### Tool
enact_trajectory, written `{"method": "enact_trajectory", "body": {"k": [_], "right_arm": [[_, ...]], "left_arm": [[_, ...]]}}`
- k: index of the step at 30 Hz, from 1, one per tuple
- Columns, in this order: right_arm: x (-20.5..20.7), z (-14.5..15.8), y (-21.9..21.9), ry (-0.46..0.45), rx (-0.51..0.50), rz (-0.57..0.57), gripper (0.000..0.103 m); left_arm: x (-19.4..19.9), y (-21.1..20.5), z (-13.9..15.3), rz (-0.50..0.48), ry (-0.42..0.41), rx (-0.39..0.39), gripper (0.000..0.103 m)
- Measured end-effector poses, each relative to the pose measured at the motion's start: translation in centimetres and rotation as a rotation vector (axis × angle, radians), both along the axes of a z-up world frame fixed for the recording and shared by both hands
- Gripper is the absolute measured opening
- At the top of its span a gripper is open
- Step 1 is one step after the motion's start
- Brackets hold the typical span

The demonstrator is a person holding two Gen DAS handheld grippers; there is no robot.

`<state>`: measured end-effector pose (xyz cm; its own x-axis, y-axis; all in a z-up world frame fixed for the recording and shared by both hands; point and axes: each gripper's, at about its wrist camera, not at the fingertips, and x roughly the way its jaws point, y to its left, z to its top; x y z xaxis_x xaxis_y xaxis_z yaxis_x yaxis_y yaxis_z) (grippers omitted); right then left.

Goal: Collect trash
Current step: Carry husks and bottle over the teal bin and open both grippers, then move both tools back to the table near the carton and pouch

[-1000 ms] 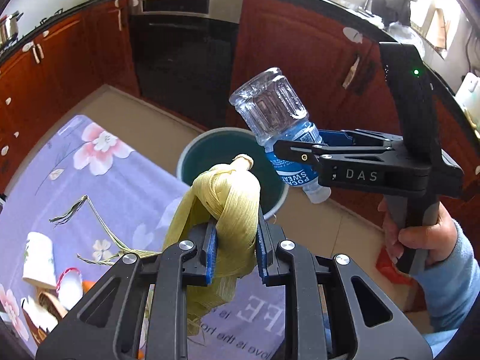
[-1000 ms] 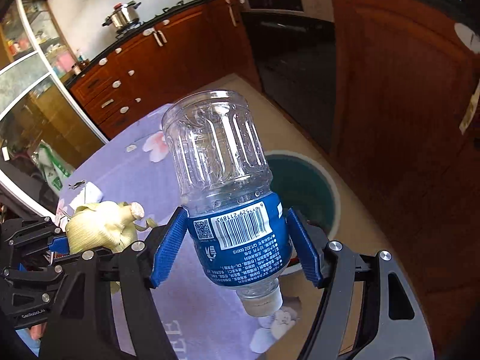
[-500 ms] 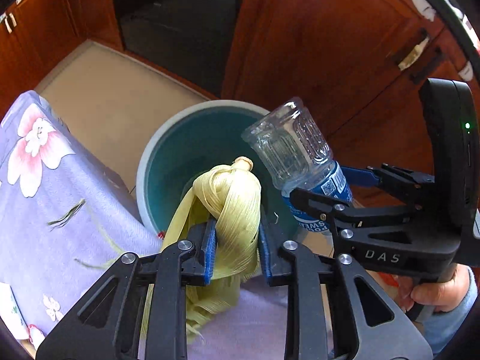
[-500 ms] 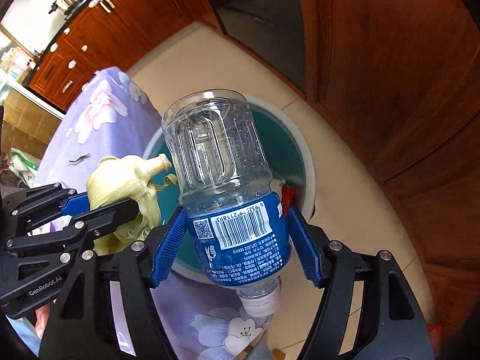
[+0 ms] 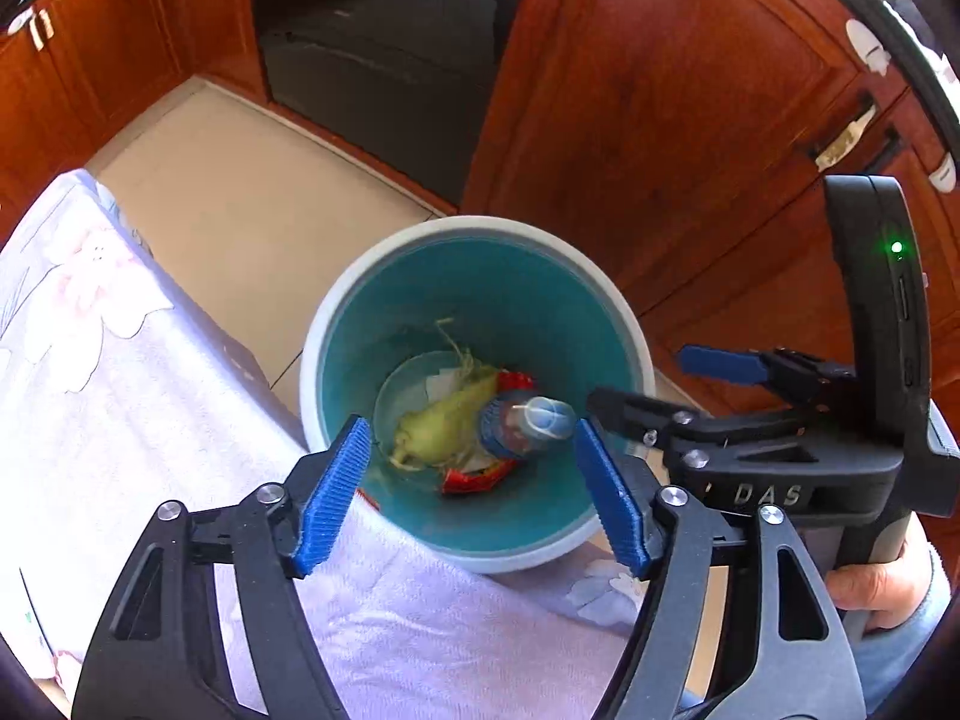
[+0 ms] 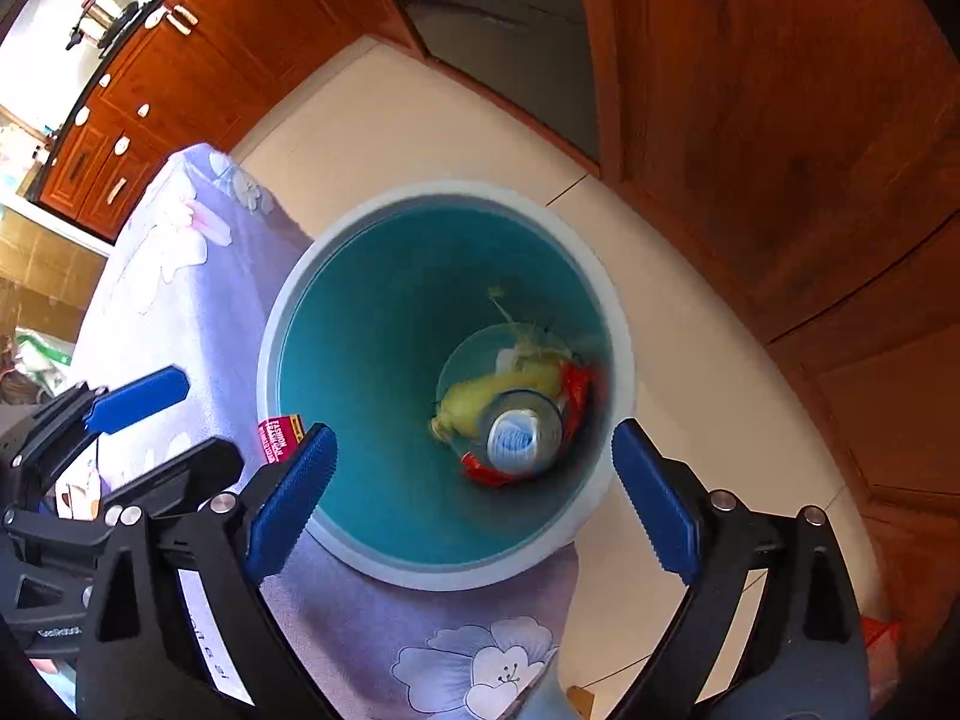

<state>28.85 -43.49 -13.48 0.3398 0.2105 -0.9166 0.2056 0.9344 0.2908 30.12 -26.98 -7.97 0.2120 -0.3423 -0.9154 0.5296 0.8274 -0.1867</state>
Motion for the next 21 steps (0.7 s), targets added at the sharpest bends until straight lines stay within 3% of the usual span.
{"method": "enact_trajectory", "body": {"k": [12,21], "right_arm": [[-3.0,5.0,2.6,-0.075,-0.082,0.027,0.092],[-5.6,8.5,8.5,-0.133,-0.079,0.134,0.092]], "left_arm": [[-4.9,5.4,3.7,0.061,-0.066,-0.07,0.094],[-8.4,13.0,6.2,0.114,-0.123,-0.06,0.097]]}}
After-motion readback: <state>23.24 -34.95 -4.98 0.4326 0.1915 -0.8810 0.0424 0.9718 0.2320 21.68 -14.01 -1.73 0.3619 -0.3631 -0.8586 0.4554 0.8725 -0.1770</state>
